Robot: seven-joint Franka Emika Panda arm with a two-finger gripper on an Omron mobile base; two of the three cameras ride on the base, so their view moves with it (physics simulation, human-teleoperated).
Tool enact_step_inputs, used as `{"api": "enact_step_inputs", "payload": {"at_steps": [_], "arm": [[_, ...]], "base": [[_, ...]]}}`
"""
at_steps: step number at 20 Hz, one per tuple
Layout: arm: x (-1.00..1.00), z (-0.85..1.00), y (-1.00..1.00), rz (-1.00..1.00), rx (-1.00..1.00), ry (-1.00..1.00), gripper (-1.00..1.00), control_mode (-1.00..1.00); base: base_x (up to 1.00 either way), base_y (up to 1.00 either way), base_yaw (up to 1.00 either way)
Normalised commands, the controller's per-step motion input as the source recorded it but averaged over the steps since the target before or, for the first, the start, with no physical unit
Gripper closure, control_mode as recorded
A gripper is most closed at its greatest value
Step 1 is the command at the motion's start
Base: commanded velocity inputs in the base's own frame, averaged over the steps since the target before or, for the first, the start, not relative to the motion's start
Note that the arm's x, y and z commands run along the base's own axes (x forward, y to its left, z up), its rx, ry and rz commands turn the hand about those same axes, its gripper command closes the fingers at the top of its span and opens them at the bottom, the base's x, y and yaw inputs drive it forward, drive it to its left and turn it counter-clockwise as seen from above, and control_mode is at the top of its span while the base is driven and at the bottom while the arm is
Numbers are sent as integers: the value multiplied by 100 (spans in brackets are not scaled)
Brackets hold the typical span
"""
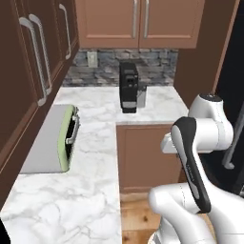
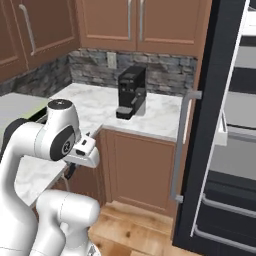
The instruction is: Retrieve the butter from the fridge and place it on a plate on the dining table. Then retrieve the butter knife by the fridge and place it near the plate.
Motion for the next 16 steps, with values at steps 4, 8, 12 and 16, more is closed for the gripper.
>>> {"api": "enact_step_inputs", "payload": {"at_steps": [4,8,12,16], "arm": [[0,0,0,0,0,0,100,100],[0,0,0,0,0,0,100,100],[0,0,0,0,0,0,100,100],[0,0,0,0,0,0,100,100]], "base": [[-92,-18,18],[-100,-44,12],[-100,-41,8],[-100,-25,10]]}}
